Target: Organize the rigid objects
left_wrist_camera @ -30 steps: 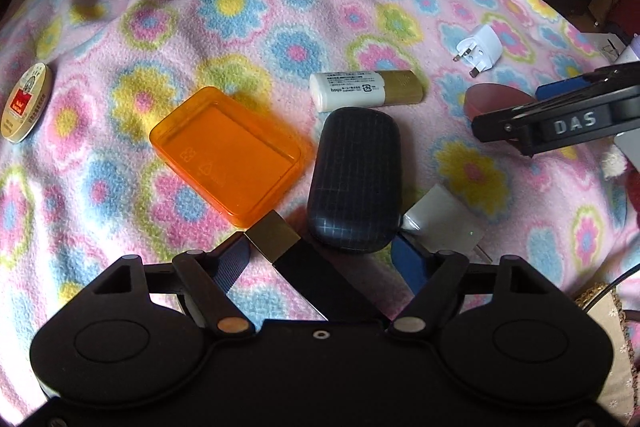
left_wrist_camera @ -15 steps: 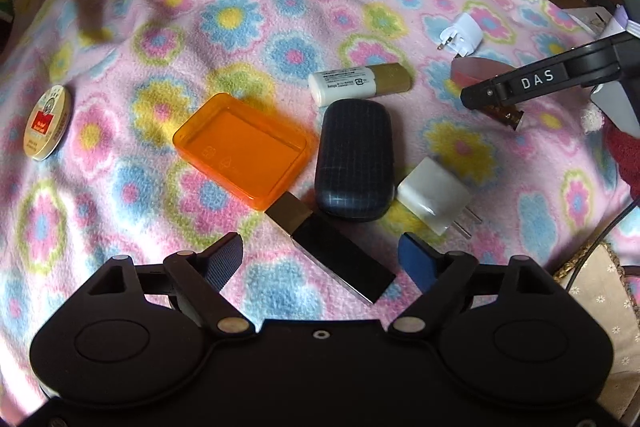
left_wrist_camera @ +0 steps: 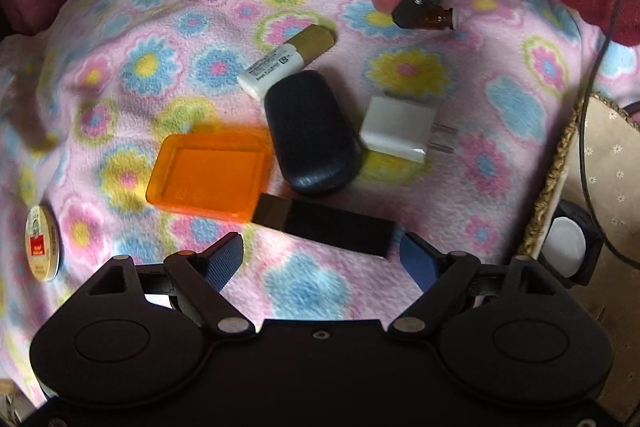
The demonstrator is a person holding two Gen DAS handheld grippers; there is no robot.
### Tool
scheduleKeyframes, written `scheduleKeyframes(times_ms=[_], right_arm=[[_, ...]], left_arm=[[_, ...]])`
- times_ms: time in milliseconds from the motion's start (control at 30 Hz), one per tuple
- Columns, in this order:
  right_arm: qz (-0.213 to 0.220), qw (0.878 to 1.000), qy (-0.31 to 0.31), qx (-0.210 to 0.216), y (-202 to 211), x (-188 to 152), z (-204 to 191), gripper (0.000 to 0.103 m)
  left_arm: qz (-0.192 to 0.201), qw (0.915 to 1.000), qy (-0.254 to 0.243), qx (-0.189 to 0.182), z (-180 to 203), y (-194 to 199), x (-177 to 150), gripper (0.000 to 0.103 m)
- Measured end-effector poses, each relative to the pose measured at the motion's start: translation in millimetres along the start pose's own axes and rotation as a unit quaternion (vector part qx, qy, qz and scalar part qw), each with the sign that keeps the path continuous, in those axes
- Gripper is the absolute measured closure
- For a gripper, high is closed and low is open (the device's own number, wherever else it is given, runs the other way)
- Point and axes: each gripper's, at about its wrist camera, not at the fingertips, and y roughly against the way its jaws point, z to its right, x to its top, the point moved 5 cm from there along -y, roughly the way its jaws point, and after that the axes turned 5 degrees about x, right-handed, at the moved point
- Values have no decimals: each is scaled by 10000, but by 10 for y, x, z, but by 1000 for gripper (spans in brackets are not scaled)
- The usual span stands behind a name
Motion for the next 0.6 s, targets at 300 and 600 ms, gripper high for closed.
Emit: scheduleKeyframes(times_ms=[300,600], right_arm=[[-98,9999,-44,29,-70,10,9,28],[6,10000,17,25,-23,18,-19,28]], left_arm=[[-96,9965,385,-735,-189,-258,111,21],[-139,9707,2358,-441,-286,-218,2,24]])
